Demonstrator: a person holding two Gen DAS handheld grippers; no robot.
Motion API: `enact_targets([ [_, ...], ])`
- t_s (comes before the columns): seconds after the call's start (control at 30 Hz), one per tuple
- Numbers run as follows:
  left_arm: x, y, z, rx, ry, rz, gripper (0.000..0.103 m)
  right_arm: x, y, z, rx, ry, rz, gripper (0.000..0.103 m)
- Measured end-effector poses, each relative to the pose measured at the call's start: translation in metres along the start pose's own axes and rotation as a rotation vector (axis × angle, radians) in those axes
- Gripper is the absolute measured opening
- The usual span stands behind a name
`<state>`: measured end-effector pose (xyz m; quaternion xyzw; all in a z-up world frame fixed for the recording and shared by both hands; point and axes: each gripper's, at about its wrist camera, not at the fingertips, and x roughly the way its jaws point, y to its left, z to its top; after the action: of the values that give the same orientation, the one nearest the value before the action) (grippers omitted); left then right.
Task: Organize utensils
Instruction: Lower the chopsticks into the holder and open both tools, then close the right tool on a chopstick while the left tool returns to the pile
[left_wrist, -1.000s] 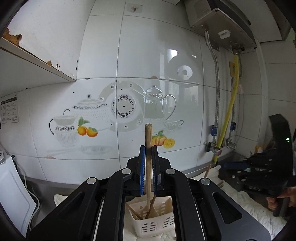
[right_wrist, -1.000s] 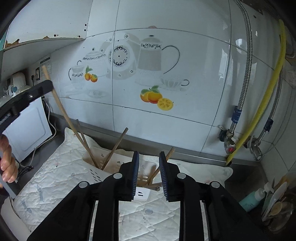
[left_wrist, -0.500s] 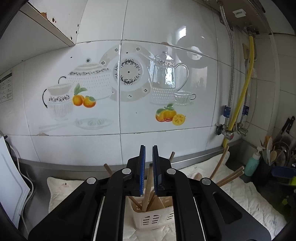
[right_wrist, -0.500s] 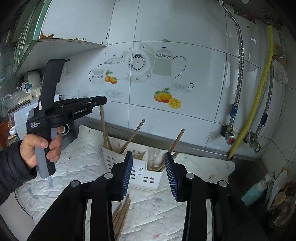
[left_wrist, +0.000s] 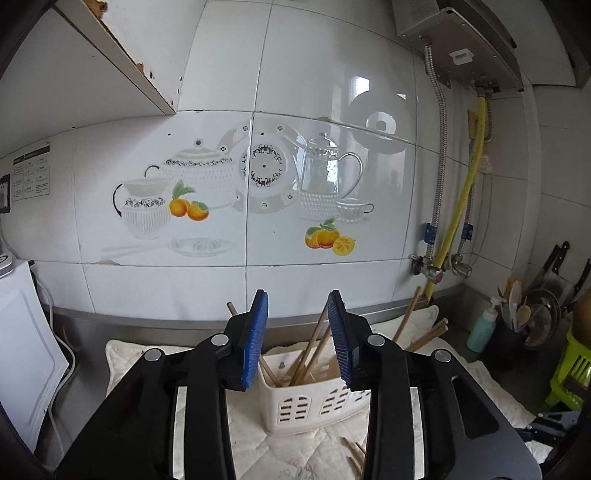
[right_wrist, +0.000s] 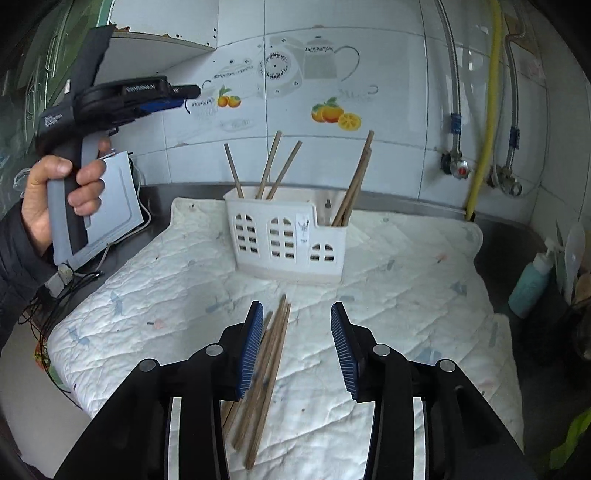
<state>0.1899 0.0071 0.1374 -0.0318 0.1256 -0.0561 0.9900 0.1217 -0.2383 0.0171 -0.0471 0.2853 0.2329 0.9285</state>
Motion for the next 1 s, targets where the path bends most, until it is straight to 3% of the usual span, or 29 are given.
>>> enact_targets([
  [0.2,-0.041,0.001,-0.045,-0.012,0.050,0.000,0.046,0.001,0.009,-0.064,0.048,0.059,-0.006,0.034],
  [0.3,-0.055,0.001,-0.075,-0.019,0.088,0.009,0.046,0.005,0.010,-0.089,0.091,0.095,0.018,0.027],
  [0.43,-0.070,0.000,-0.117,-0.016,0.145,0.028,0.049,0.010,0.017,-0.114,0.096,0.126,0.023,0.027],
  [0.7,-0.093,-0.009,-0.184,-0.022,0.242,0.054,0.052,0.023,0.029,-0.130,0.082,0.145,0.022,0.022],
  [0.87,-0.104,-0.024,-0.216,-0.006,0.293,0.035,0.052,0.028,0.031,-0.135,0.091,0.141,0.016,0.021],
  [1.0,-0.107,-0.037,-0.236,0.022,0.327,0.018,0.052,0.034,0.031,-0.134,0.102,0.131,0.004,0.015],
])
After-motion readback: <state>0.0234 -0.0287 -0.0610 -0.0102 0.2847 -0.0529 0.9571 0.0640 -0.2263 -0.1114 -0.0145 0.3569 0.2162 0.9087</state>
